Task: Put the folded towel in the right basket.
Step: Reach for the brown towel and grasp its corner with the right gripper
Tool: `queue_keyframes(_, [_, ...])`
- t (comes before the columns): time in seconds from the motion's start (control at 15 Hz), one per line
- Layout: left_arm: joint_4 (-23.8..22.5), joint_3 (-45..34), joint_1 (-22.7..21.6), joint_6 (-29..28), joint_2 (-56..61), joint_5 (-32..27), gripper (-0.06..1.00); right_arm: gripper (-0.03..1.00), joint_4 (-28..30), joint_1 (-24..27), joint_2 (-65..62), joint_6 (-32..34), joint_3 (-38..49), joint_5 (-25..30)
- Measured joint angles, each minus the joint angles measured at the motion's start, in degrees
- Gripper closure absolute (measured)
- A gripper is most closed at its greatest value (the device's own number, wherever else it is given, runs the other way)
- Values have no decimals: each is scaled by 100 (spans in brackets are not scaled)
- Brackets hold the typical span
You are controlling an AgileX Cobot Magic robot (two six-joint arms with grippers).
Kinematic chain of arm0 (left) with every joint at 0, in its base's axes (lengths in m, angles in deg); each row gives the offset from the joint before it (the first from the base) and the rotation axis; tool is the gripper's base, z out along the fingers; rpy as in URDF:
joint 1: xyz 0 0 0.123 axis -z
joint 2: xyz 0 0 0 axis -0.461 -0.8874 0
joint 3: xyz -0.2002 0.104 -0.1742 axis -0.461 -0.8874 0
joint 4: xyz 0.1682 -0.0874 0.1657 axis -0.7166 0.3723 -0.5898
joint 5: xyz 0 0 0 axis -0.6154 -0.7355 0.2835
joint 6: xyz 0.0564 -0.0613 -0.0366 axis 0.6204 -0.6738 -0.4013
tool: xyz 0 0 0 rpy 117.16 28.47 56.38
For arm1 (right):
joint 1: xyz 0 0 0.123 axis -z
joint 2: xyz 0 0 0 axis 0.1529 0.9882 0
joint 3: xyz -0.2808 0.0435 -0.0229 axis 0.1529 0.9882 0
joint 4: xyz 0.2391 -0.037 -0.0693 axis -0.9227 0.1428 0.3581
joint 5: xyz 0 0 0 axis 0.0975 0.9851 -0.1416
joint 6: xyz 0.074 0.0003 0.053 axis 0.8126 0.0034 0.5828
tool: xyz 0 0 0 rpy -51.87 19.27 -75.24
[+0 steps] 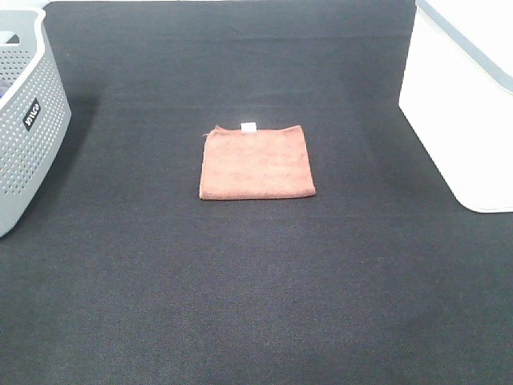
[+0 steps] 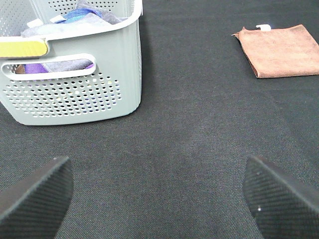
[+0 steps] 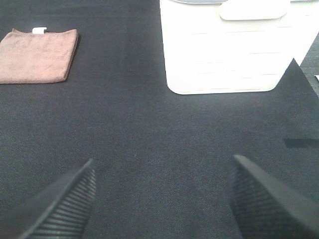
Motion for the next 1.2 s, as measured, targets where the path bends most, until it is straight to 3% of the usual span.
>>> queue_keyframes(1.2, [0,0,0,0,0,0,7,27,0,0,0,0,0,0])
